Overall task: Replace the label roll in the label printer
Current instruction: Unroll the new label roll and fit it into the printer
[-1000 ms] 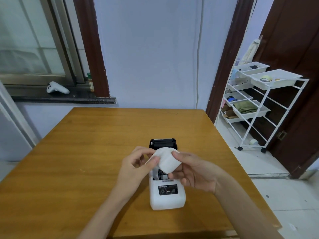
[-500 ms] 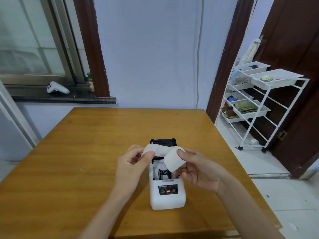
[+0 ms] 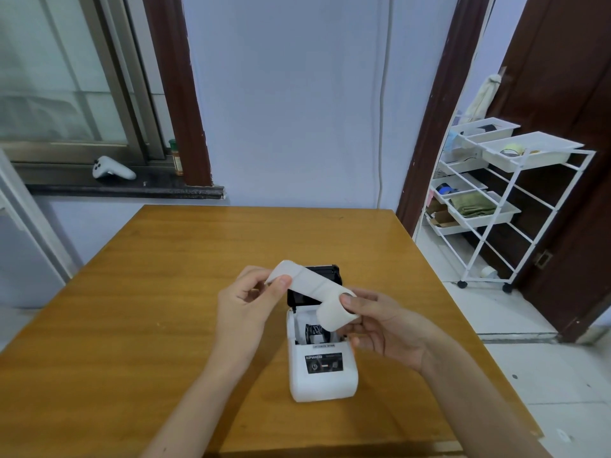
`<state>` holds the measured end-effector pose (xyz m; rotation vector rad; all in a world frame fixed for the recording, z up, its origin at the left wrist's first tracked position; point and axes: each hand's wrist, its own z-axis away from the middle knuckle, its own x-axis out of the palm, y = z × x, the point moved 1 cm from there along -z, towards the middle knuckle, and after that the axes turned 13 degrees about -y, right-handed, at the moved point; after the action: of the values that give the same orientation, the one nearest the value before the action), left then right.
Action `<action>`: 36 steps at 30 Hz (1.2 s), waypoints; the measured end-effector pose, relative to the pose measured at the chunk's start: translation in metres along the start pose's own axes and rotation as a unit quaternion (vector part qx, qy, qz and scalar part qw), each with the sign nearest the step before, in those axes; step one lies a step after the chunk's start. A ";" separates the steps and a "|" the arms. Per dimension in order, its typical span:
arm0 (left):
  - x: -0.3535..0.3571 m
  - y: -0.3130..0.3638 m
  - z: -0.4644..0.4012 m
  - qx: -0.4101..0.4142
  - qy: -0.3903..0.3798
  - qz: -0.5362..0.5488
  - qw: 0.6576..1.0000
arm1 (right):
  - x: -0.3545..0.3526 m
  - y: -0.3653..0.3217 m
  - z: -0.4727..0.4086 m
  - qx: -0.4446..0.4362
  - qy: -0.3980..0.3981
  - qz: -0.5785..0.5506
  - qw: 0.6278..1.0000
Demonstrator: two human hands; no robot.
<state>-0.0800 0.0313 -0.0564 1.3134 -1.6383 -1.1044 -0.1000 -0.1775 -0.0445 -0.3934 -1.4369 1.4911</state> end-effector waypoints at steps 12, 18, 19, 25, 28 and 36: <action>-0.002 -0.002 0.004 -0.003 -0.023 -0.004 1.000 | 0.000 -0.002 0.001 -0.019 0.034 -0.003 0.999; 0.000 -0.007 0.010 -0.010 -0.030 0.015 0.999 | -0.001 -0.005 -0.004 -0.023 0.017 -0.076 0.997; -0.001 -0.009 0.010 -0.012 -0.029 0.014 0.999 | 0.000 -0.005 -0.004 -0.020 0.013 -0.088 0.996; -0.002 -0.012 0.011 -0.016 -0.026 0.022 0.999 | 0.002 -0.006 -0.009 -0.021 -0.001 -0.141 0.990; -0.003 -0.012 0.010 -0.013 -0.028 0.026 0.999 | 0.002 -0.006 -0.008 -0.022 -0.022 -0.135 0.990; -0.003 -0.014 0.012 -0.028 -0.033 0.023 0.999 | 0.003 -0.007 -0.005 -0.007 0.007 -0.027 1.000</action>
<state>-0.0860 0.0345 -0.0743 1.2100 -1.6656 -1.1688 -0.0945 -0.1736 -0.0381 -0.3699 -1.4377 1.4322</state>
